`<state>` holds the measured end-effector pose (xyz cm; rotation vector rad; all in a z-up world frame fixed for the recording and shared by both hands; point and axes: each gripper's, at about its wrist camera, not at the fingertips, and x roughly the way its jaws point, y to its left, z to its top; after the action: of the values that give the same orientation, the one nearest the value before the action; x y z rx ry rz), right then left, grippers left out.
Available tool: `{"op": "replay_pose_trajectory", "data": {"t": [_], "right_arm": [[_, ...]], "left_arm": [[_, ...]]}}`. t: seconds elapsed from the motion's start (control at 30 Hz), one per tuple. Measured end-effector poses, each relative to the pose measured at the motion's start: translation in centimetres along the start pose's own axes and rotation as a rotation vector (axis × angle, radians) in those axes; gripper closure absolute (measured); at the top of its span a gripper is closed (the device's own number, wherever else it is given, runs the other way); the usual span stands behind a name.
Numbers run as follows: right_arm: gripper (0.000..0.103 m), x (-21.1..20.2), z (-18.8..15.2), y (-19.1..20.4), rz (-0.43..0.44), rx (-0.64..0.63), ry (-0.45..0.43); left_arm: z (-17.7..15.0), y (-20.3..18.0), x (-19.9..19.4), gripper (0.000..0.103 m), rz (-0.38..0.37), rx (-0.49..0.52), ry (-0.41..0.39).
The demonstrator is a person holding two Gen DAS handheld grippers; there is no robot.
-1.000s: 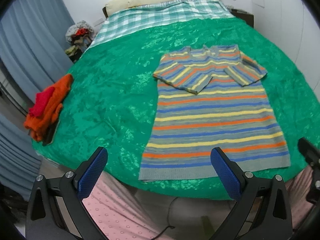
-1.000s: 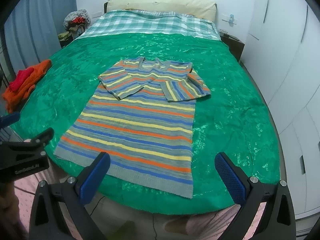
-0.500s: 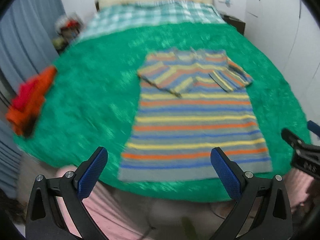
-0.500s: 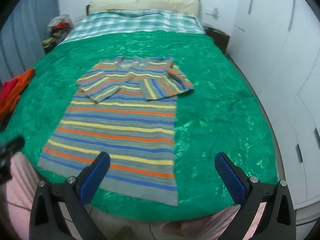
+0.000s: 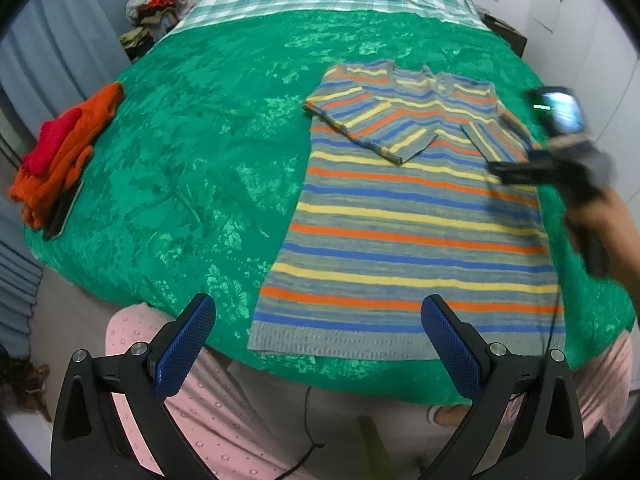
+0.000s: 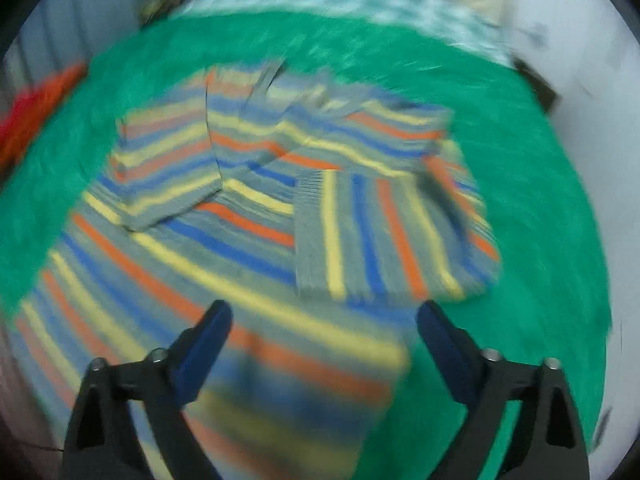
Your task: Fold small clothes
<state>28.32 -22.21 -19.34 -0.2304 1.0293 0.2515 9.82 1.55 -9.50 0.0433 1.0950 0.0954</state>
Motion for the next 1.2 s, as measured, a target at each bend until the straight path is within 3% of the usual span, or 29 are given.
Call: {"op": "replay_pose_trajectory", "data": {"t": [0.07,0.13,0.17,0.23,0.33,0.4,0.5,0.6,0.8,1.03,1.07,1.1,1.13,1.17,1.2], "right_arm": [[0.025,4.2,1.6,0.5,-0.014,-0.068,0.058],[0.058,5.4,2.0,-1.4,0.090,-0.004,0.076],[0.097,4.7,2.2,-3.1,0.120,0.067,0.059],[0.097,1.7,2.1,-8.3,0.156,0.242,-0.018],[0.097,-2.9,-0.4,-18.4,0.065,0.477,-0.117],[0.097,-4.4,-3.5,-25.0,-0.072,0.623,-0.115],[0.097,-3.8,-7.9,-30.5,-0.132,0.785,-0.047],[0.098,-2.9,-10.4,-31.7,-0.181,0.843,-0.006],[0.098,-0.8,-10.0,-30.7,-0.323,0.717,0.062],[0.095,0.0,-10.7,-30.6,-0.334,0.717,0.076],[0.082,-0.3,-10.9,-30.5,-0.312,0.716,0.070],[0.055,-0.8,-11.1,-30.4,-0.329,0.712,0.073],[0.040,-1.5,-11.3,-30.0,-0.354,0.705,0.066],[0.027,-2.3,-11.4,-29.3,-0.379,0.689,0.040],[0.027,-4.1,-12.0,-28.2,-0.392,0.662,-0.007]], "left_arm": [[-0.2,0.4,0.3,0.000,0.011,-0.003,0.013],[-0.4,1.1,0.7,0.000,0.026,-0.011,0.025],[-0.5,1.4,0.8,0.000,0.034,-0.017,0.026],[-0.7,2.2,1.3,0.000,0.047,-0.035,0.035],[-0.8,2.6,2.3,0.000,0.028,-0.061,0.058],[-0.5,2.3,2.6,0.000,0.003,-0.064,0.068],[-0.1,0.8,2.5,0.000,-0.038,-0.043,0.072],[0.2,0.1,1.6,0.000,-0.053,-0.032,0.051],[0.0,0.6,1.5,0.000,-0.021,-0.033,0.052],[-0.6,2.5,1.8,0.000,0.003,-0.053,0.053],[-0.6,2.9,1.8,0.000,0.003,-0.054,0.048],[-0.5,3.1,2.0,0.000,0.002,-0.055,0.045],[-0.2,3.5,2.2,0.000,-0.001,-0.056,0.042],[0.2,3.8,2.3,0.000,-0.012,-0.056,0.035],[1.3,4.0,2.3,0.000,-0.036,-0.045,0.012]]}}
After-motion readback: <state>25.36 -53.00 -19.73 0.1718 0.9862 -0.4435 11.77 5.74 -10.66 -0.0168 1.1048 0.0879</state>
